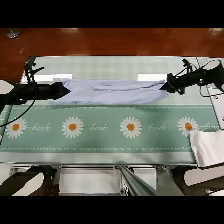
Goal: Fold the shirts.
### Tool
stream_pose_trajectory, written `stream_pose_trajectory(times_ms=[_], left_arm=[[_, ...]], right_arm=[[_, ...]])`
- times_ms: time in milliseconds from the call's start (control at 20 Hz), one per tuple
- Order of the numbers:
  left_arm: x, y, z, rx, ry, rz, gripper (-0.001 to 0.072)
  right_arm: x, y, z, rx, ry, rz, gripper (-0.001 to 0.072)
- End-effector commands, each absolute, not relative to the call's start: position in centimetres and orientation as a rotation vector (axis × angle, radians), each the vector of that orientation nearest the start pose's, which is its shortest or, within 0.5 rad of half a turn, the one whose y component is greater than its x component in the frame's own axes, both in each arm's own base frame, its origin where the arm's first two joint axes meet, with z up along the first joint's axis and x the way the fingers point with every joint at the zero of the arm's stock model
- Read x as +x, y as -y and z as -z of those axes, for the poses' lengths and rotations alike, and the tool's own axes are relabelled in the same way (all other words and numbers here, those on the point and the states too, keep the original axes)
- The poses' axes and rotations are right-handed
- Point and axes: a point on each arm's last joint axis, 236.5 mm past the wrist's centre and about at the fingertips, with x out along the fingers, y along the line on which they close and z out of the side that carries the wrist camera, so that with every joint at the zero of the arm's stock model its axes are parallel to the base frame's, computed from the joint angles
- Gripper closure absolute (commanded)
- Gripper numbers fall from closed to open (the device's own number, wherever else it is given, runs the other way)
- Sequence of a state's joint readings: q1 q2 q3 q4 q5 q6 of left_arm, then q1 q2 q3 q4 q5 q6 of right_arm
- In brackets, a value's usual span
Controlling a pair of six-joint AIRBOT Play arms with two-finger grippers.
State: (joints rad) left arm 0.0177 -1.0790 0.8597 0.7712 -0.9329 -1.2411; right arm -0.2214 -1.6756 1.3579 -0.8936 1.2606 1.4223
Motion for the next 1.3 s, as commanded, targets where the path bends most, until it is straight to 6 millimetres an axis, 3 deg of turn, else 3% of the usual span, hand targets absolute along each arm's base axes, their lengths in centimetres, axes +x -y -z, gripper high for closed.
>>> stream_pose_trajectory(times_ms=[0, 150, 400, 600, 750, 900, 1000, 1100, 1150, 1250], left_arm=[[36.7, 16.4, -5.9, -0.431, -0.962, 0.53, 0.0688], [36.7, 21.1, -5.7, -0.387, -0.971, 0.586, 0.0688], [36.7, 31.0, -1.6, -0.23, -1.089, 0.676, 0.0689], [35.2, 40.6, 2.1, -0.175, -1.172, 0.801, 0.0689], [31.1, 46.4, 5.4, -0.148, -1.27, 0.86, 0.0688], [26.1, 51.5, 6.3, -0.185, -1.354, 0.954, 0.0688], [23.0, 53.5, 6.2, -0.156, -1.391, 1.044, 0.0687], [22.2, 53.9, 5.5, -0.14, -1.398, 1.071, 0.0687], [23.0, 53.6, 4.7, -0.156, -1.393, 1.066, 0.0687], [26.6, 51.9, 2.6, -0.219, -1.382, 1.023, 0.0687]], right_arm=[[40.2, -2.9, 0.0, 0.576, -1.349, -0.242, 0.0688], [36.3, -3.6, -5.0, 0.533, -1.203, -0.232, 0.0688], [29.5, -5.6, -14.1, 0.534, -0.979, -0.217, 0.0688], [26.4, -6.6, -16.5, 0.521, -0.94, -0.233, 0.0688], [26.3, -7.1, -17.1, 0.533, -0.923, -0.253, 0.0688], [26.8, -7.4, -17.7, 0.549, -0.89, -0.268, 0.0688], [27.0, -7.8, -18.2, 0.56, -0.873, -0.288, 0.0688], [27.0, -7.8, -18.3, 0.552, -0.868, -0.294, 0.0688], [27.0, -7.8, -18.3, 0.549, -0.868, -0.296, 0.0688], [27.0, -7.9, -18.3, 0.549, -0.867, -0.298, 0.0687]])
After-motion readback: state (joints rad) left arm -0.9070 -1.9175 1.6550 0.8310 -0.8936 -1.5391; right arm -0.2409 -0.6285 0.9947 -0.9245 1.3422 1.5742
